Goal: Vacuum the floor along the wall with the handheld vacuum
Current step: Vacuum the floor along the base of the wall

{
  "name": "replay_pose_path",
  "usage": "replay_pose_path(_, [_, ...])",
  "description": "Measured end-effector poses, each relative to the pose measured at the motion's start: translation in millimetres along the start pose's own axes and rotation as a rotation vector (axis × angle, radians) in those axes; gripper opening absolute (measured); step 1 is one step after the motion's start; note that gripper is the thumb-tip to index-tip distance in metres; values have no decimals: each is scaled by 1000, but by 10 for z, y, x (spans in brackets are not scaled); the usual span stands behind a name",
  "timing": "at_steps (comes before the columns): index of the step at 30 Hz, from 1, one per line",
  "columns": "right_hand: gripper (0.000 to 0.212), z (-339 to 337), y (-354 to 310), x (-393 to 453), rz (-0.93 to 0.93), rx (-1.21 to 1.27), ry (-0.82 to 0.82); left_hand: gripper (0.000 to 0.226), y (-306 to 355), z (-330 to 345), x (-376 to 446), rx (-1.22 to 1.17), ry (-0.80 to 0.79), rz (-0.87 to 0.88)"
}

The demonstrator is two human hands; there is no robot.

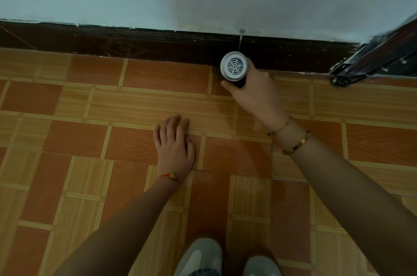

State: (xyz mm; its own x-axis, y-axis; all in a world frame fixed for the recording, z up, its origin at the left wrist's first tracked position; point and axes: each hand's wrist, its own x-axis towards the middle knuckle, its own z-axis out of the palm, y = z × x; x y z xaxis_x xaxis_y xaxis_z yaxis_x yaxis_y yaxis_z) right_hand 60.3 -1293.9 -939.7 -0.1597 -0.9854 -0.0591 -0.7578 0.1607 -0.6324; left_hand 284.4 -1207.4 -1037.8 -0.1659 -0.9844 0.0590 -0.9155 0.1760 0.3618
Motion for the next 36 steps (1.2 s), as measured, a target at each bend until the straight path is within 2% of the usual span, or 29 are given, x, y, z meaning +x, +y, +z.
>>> replay_pose_path(6, [66, 23, 5, 26, 7, 24, -13, 46, -7, 6, 0, -11, 13, 11])
replay_pose_path(14, [67, -178, 236, -184, 92, 73, 72, 46, -23, -2, -18, -23, 9, 18])
replay_pose_path(18, [68, -77, 105, -269, 39, 84, -42, 47, -20, -18, -8, -28, -21, 9])
replay_pose_path(22, [70, 102, -110, -386, -61, 92, -226, 51, -128, -113, -90, -1, -60, 24])
replay_pose_path(26, [69, 257, -283, -500, -147, 97, -373, 52, -337, -217, -303, 30, -37, -81])
replay_pose_path(28, [66, 307, -338, -502, -157, 98, -397, 51, -451, -278, -395, 41, -12, -122])
replay_pose_path(30, [65, 339, -372, -472, -131, 97, -351, 50, -544, -354, -449, 51, 14, -157])
replay_pose_path(34, [70, 366, -425, -359, -85, 92, -161, 49, -669, -475, -517, 78, 52, -223])
replay_pose_path(36, [70, 369, -454, -315, -79, 71, -128, 49, -721, -493, -533, 89, 46, -243])
